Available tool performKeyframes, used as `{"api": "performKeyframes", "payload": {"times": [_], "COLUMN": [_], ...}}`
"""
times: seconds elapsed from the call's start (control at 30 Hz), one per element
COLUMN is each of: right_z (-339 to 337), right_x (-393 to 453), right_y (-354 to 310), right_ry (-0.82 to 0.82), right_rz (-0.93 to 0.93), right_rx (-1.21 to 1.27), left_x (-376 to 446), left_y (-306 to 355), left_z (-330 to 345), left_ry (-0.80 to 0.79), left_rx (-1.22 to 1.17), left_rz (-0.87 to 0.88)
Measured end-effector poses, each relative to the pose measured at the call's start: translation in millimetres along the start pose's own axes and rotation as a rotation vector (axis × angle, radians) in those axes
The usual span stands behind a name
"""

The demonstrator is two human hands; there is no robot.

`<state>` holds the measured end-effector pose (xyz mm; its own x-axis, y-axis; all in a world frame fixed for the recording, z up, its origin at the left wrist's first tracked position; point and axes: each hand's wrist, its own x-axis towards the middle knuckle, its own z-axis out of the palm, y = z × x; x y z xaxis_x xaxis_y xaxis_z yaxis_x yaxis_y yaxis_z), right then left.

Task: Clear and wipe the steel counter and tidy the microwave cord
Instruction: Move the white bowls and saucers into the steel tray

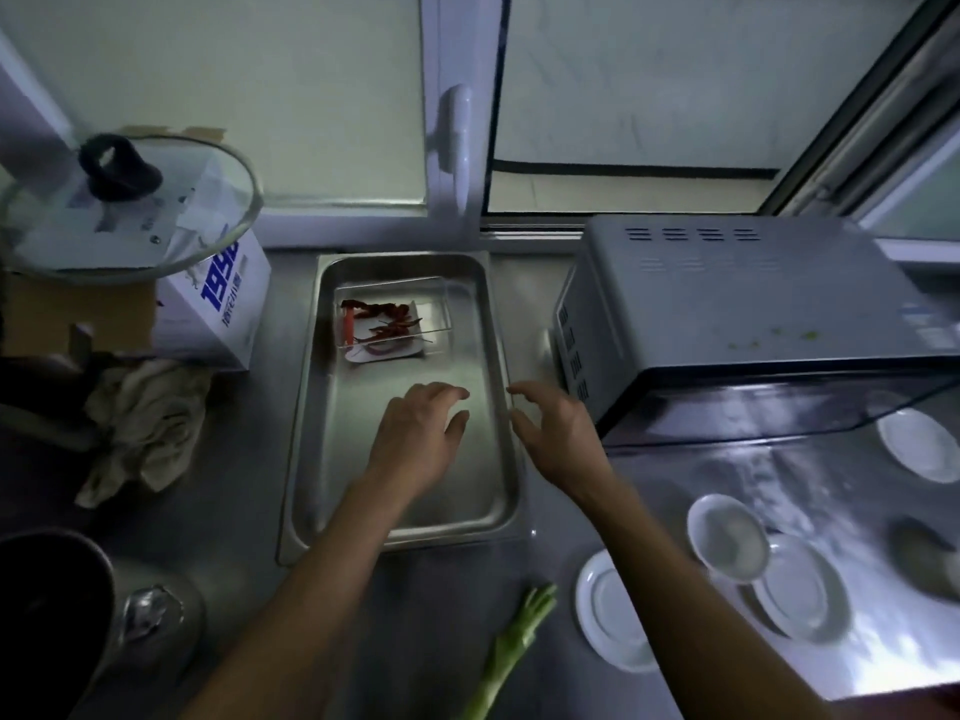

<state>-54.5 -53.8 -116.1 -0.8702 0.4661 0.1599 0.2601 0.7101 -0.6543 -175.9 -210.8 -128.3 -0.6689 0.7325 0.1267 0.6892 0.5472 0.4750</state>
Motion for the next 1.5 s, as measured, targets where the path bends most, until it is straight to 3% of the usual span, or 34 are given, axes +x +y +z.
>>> {"api": "performKeyframes", "payload": {"times": [0.5,0.9,1.23,1.5], "right_z": [-114.1,-206.1,-229.8,-219.8], "right_x": [-237.1,-390.4,-420.1,-366.1], "right_y": [52.5,97.0,144.3,194.2], "right_ry": [0.21,0.343,0.391,0.234], "right_rz": [0.171,0.429,0.564,0.604], "right_rx": [-0.05,-0.105,-0.137,-0.096], "left_x": [-125.4,-181.3,-166.8,-109.0], "left_y": [176.3,324.8,367.4,346.6], "left_z": [42.6,95.1,151.3,206.7], "left_ry": [-0.059,-0.14,-0.349,-0.436], "left_rx": [-0.01,-0.074,-0.034,0.027], "left_rz": [0.31,0.556,0.577,0.49]}}
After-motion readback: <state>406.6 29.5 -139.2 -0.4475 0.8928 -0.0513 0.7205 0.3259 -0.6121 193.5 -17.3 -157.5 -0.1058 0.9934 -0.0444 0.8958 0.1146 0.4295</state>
